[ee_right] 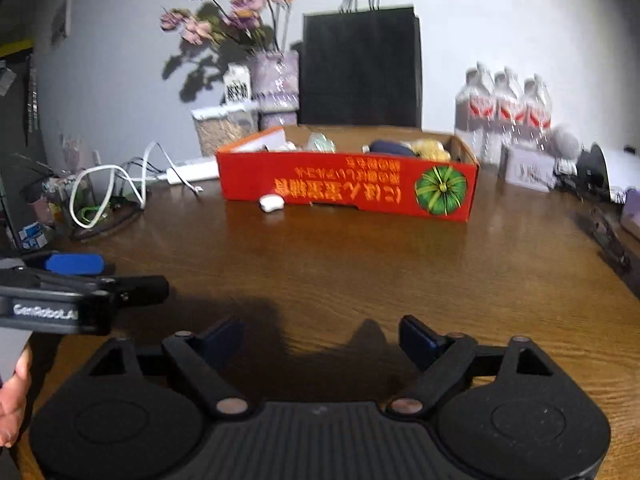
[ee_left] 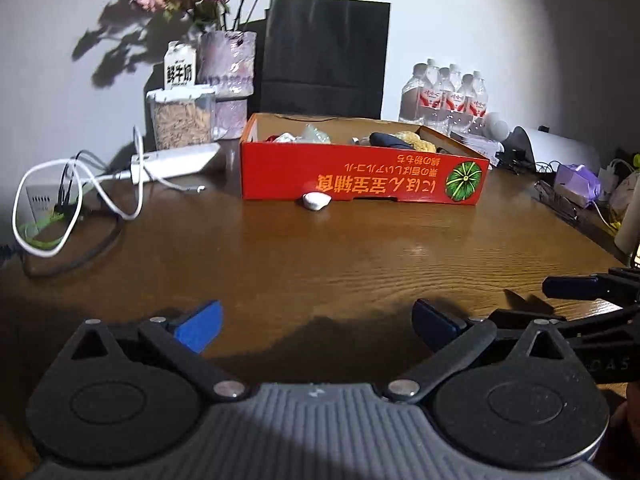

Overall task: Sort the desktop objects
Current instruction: 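Withdraw both tools from the box back over the table, then grasp the small white item on the table with the left tool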

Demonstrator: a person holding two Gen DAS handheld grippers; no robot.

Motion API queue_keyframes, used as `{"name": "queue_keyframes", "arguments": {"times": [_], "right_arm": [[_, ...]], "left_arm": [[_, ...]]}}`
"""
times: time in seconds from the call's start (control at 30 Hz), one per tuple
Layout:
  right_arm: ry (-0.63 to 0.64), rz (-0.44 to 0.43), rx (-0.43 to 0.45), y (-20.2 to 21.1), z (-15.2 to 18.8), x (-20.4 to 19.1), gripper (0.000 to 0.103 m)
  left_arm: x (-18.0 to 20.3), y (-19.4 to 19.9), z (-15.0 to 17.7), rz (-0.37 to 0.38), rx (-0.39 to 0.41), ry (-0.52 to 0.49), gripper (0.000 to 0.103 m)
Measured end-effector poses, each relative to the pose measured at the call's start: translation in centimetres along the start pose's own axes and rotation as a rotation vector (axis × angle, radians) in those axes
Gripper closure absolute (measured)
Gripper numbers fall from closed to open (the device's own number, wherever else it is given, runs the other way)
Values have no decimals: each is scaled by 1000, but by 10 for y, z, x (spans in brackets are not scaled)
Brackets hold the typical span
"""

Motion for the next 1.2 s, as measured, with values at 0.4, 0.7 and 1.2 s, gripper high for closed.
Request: {"name": "queue_keyframes", "arguments": {"times": [0.4, 0.7, 1.2], "right_arm": [[-60, 21, -28, -4, 3, 8, 10], [-92, 70, -88, -26, -8, 27, 10], [-46, 70, -110, -133, -51, 64, 16]], "left_arm": [[-1, -12, 11, 24, -80, 38, 0], [1, -25, 4, 37, -81, 17, 0], [-1, -169, -49, 55, -93, -87, 39]]}}
Point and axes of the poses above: each gripper's, at about its wrist camera, not at the fingertips, and y roughly against the way its jaws point, x to its right, z to its underside, the point moved 10 cm from there along -y, roughly the way its jaws point, and after that the axes turned 12 degrees about x, right-handed, at the moved point
